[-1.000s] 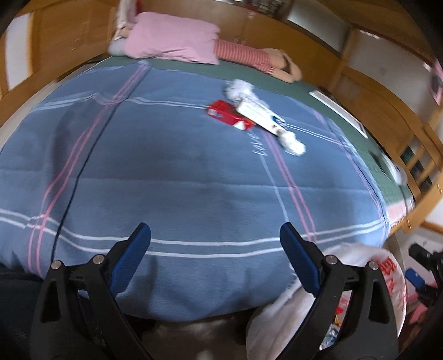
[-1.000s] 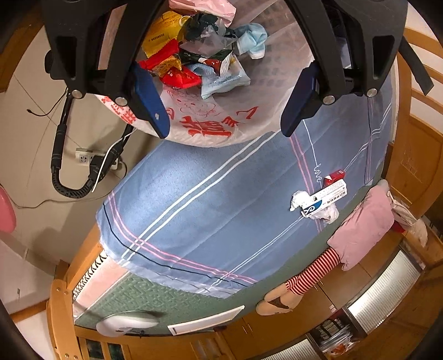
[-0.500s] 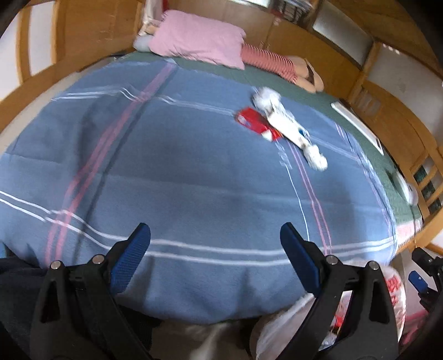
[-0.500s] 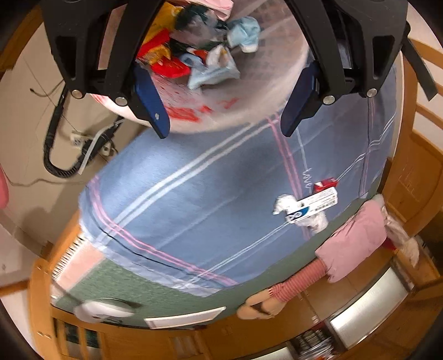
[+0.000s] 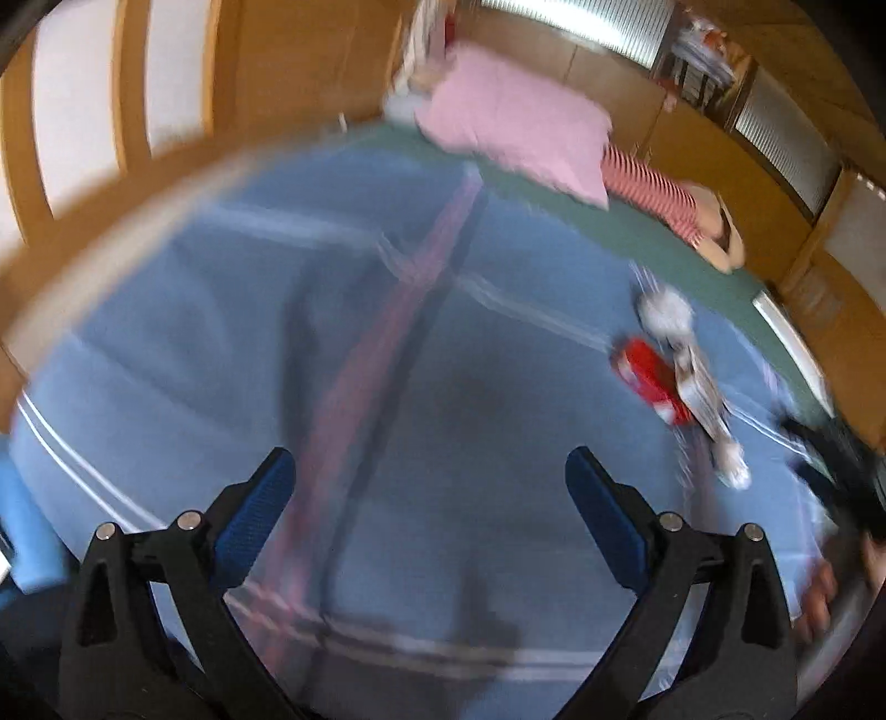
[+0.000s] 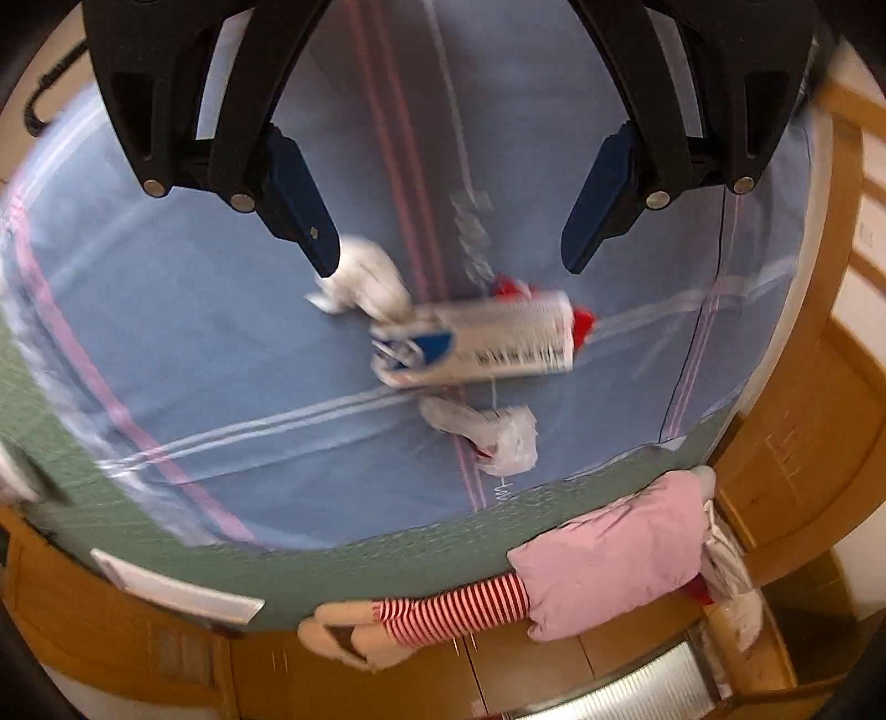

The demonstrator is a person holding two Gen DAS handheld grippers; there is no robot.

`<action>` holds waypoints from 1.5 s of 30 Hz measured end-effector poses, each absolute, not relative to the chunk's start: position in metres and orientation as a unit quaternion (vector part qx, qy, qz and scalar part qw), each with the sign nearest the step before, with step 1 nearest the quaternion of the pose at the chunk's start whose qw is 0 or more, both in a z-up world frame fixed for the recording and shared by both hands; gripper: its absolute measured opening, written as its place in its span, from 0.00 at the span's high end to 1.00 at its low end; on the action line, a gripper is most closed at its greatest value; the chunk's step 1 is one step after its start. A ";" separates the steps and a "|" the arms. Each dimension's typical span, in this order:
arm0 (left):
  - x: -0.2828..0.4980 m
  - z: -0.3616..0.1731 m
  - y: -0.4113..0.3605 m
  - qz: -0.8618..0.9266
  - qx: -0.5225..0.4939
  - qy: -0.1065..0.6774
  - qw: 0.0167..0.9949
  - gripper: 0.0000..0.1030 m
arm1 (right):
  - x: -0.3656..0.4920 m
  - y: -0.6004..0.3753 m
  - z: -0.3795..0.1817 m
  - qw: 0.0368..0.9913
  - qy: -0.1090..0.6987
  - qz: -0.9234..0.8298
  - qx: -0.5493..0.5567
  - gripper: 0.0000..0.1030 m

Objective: Collect trash
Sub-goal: 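Reach back over the bed and grasp the white leaflet with the right gripper, then grasp the red cigarette box with the right gripper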

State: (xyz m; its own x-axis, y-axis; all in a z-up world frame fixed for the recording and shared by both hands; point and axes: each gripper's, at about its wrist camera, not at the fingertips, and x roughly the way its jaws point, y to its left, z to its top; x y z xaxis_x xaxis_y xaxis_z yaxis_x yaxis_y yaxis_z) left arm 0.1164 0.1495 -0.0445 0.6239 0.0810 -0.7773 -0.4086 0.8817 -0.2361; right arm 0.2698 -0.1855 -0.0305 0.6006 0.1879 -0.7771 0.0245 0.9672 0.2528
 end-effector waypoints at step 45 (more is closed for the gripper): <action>0.110 -0.065 0.200 0.234 -0.304 0.404 0.830 0.05 | 0.357 -0.042 -0.090 0.839 0.493 0.110 -0.201 0.28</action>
State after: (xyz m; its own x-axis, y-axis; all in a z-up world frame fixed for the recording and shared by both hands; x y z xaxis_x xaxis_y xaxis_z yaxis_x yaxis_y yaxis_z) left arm 0.1099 0.1998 -0.0646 0.5641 0.1429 -0.8132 -0.6344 0.7055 -0.3161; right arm 0.3565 -0.0420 -0.0902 0.4898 -0.0139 -0.8717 -0.3819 0.8955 -0.2288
